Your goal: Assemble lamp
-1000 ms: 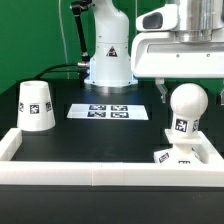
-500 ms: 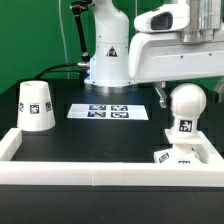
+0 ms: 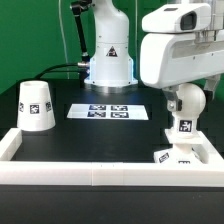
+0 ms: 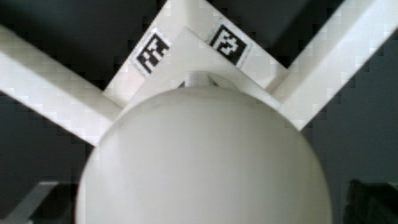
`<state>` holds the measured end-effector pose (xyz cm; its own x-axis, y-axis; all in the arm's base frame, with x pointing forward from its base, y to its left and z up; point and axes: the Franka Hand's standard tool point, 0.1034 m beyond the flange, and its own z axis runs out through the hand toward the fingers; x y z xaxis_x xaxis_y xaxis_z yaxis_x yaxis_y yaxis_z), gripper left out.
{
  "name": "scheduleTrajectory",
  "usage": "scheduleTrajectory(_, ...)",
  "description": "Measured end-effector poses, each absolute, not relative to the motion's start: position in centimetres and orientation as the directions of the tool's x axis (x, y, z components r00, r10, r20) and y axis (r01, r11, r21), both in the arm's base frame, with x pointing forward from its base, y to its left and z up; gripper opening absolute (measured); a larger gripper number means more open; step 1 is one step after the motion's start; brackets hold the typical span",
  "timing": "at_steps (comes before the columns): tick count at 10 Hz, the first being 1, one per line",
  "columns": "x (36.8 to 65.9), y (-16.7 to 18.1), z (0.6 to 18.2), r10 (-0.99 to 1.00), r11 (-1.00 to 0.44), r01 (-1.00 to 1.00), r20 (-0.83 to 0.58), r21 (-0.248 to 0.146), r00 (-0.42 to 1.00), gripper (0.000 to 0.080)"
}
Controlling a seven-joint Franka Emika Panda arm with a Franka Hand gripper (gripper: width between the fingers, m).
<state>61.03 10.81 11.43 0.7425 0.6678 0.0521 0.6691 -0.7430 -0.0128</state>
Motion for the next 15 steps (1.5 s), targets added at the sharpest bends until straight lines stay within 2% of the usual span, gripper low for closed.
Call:
scheduleTrajectory(1,61.15,10.64,11.38,0.763,-0.646,0.763,0.044,0.003,0.645,0.0699)
scheduleTrajectory(4,61.19,10.11,11.32,0.874,-0.485,0.875,0.034,0.016,0.484,0.0699)
scheduleTrajectory(10,61.20,10.77,10.68,0.998,-0.024,0.999,-0.052,0.030,0.025,0.0699)
scheduleTrajectory(12,61.39,10.61,10.78,0.996,0.058,0.998,-0.068,0.032,-0.056,0.0699)
scheduleTrajectory(14,61.41,10.54,10.78,0.997,0.040,0.999,-0.068,0.034,-0.037,0.0699)
scheduleTrajectory(15,61.42,10.47,10.78,0.997,0.039,0.999,-0.068,0.034,-0.036,0.0571)
